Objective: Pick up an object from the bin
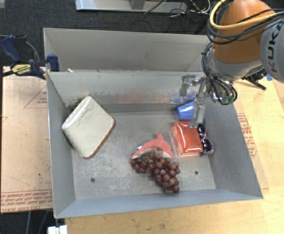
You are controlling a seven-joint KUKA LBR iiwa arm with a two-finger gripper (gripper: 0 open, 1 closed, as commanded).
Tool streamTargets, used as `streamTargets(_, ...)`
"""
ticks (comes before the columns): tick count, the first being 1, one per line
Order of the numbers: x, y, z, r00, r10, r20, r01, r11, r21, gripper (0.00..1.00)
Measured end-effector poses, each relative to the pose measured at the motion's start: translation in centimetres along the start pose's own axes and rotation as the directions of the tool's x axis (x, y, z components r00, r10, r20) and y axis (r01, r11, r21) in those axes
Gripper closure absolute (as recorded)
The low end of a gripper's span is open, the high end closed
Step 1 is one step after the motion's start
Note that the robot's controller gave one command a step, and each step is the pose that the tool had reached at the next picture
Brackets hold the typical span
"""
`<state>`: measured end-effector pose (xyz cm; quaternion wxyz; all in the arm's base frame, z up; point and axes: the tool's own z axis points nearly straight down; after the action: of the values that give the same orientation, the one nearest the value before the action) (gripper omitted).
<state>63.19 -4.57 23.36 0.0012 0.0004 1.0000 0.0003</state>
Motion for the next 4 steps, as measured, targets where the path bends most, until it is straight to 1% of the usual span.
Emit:
streamTargets(1,1.6,2.8,6.0,0.999,-0.052,0.002,0.052,0.999,0.000,0.00)
streamTargets(2,4.0,6.8,13.6,0.998,-0.065,0.004,0.065,0.998,-0.001,0.00)
streamTargets(3,4.1,8.9,16.2,0.939,-0.345,0.006,0.345,0.939,-0.001,0.00)
streamTargets(4,4.2,7.5,14.7,0.925,-0.379,0.008,0.379,0.925,-0.001,0.00)
